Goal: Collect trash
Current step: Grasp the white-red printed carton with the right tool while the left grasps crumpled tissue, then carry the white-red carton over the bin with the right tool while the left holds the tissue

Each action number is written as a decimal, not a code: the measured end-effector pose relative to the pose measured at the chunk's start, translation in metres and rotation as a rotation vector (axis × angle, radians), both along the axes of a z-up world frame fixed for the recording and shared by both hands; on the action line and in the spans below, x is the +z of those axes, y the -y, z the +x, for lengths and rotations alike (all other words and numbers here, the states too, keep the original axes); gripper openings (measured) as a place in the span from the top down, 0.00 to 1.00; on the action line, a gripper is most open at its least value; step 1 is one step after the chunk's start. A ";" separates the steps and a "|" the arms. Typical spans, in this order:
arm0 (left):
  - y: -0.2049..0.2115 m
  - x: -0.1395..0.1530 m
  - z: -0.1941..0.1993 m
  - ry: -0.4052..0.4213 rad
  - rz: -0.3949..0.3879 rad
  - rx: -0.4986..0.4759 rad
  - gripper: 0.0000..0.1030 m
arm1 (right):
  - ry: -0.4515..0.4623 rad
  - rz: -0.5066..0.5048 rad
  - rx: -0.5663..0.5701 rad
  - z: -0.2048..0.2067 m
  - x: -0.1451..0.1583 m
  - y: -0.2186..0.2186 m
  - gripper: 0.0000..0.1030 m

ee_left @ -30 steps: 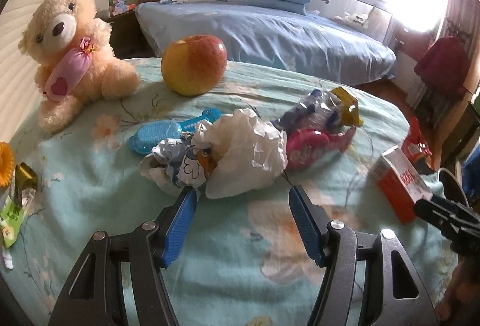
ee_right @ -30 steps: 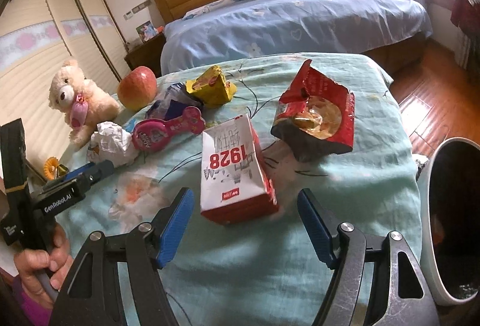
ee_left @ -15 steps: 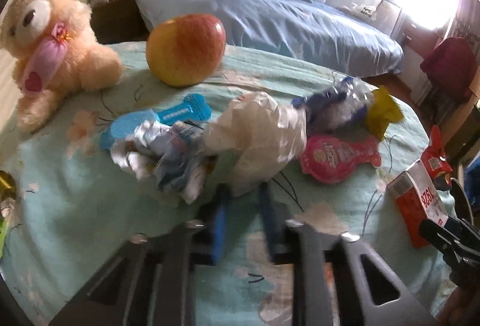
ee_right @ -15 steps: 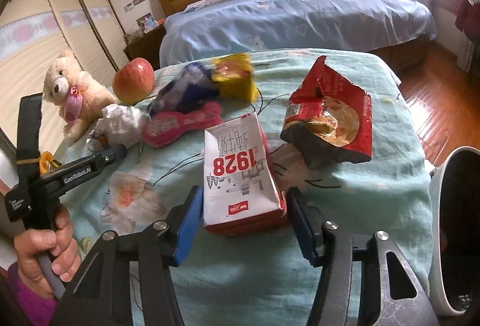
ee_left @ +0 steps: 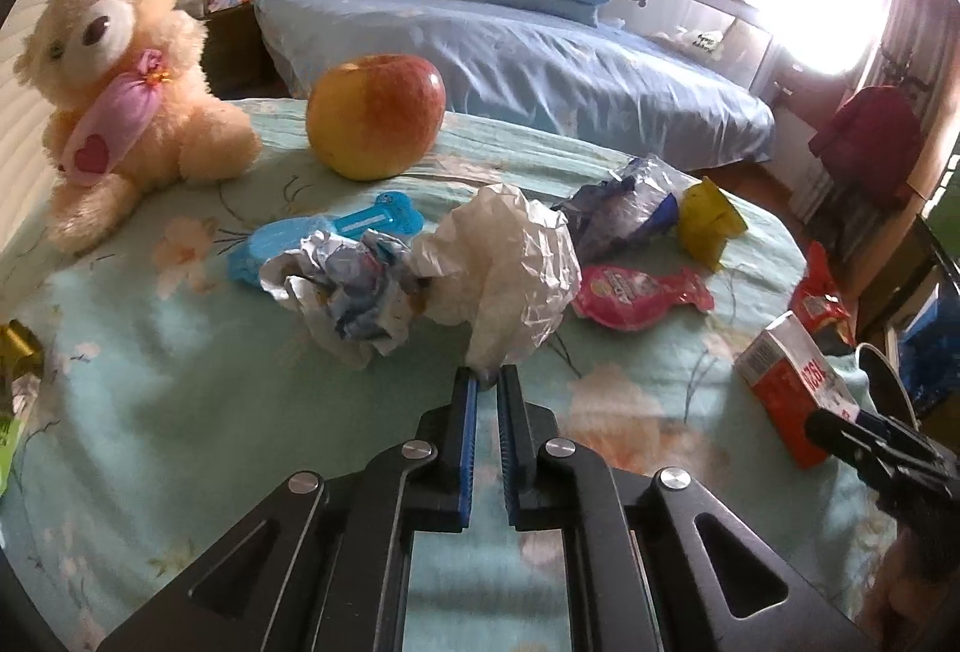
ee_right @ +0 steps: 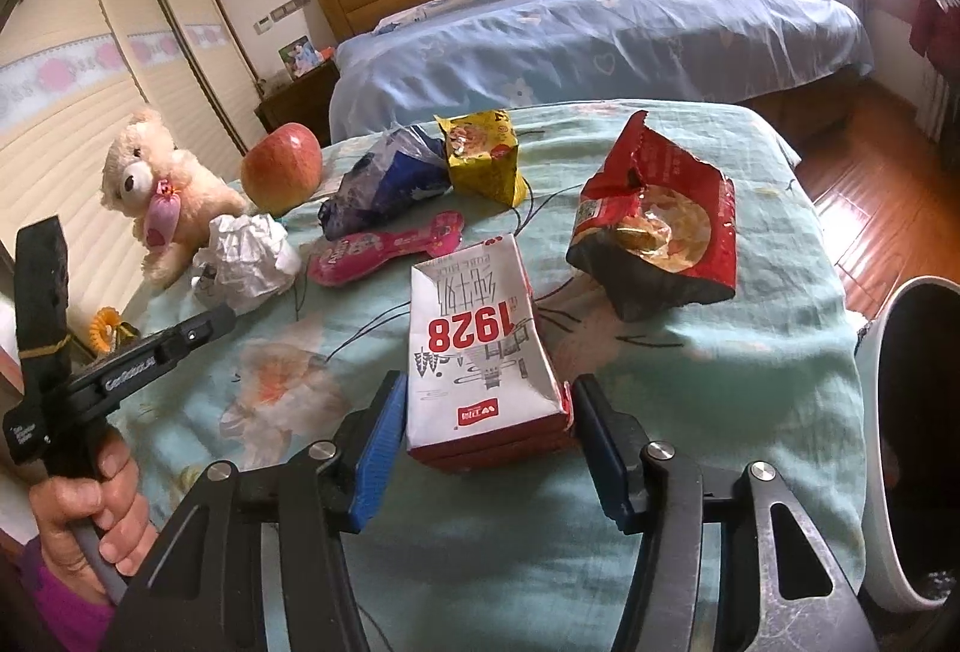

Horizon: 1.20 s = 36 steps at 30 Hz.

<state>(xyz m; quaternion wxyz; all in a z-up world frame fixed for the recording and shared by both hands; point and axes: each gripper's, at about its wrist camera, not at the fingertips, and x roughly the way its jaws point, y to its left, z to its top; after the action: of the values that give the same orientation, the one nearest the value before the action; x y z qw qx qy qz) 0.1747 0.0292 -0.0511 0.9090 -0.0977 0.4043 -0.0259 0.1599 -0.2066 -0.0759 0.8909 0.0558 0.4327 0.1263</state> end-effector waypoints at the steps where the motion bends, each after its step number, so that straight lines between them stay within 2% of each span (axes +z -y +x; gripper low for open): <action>1: -0.002 0.001 -0.004 0.004 -0.006 -0.005 0.95 | 0.001 0.002 0.002 -0.001 0.001 0.000 0.46; 9: 0.011 0.013 -0.039 0.037 -0.014 -0.035 0.98 | 0.014 0.016 -0.002 -0.012 0.006 0.002 0.46; 19: 0.048 0.023 -0.065 0.061 -0.025 -0.142 0.98 | 0.032 0.033 -0.045 -0.032 0.014 0.020 0.46; 36: 0.101 0.031 -0.080 0.071 -0.032 -0.273 0.99 | 0.069 0.044 -0.140 -0.065 0.028 0.065 0.46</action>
<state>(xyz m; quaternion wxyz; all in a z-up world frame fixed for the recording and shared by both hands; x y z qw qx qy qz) 0.0942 -0.0714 -0.0200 0.9091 -0.0555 0.3811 -0.1591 0.0953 -0.2714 -0.0480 0.9104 0.1013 0.3940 0.0750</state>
